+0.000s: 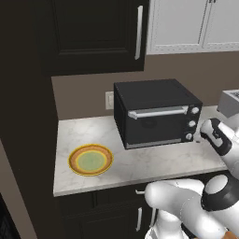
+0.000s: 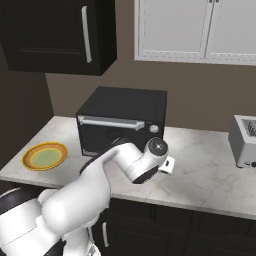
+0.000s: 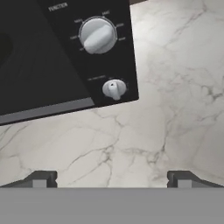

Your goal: Pick up the bagel from the plate, place it on the toaster oven rack, close the door, and set the timer.

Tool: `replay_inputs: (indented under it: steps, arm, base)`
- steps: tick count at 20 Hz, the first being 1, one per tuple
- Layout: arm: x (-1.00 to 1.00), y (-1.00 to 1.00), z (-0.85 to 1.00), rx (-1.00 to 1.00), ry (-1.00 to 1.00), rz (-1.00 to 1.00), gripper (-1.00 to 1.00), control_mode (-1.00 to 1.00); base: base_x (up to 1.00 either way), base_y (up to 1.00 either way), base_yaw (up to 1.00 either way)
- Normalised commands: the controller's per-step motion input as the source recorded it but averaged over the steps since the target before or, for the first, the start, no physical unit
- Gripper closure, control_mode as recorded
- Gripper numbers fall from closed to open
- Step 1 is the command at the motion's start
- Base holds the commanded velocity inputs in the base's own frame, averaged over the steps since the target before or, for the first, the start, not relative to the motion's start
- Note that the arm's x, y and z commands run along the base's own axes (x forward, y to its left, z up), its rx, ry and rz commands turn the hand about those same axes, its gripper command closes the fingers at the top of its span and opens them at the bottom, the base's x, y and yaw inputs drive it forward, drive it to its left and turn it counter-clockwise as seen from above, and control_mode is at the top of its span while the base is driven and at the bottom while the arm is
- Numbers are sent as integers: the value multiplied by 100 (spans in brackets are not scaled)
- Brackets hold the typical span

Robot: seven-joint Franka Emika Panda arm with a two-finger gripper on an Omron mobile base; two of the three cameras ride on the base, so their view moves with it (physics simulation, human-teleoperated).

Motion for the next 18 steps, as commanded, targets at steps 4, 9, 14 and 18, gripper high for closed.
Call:
replay_inputs:
  steps: [4,9,14,18]
  arm:
    - [27,0,-20,4,0,3,-100,-100]
    - [29,0,-1,3,0,0,-100,-100]
    - [28,-3,0,2,0,0,-100,-100]
    - [7,-8,-7,0,0,0,-100,-100]
  base:
    - [0,0,0]
    - [0,0,0]
    - [0,0,0]
    - [0,0,0]
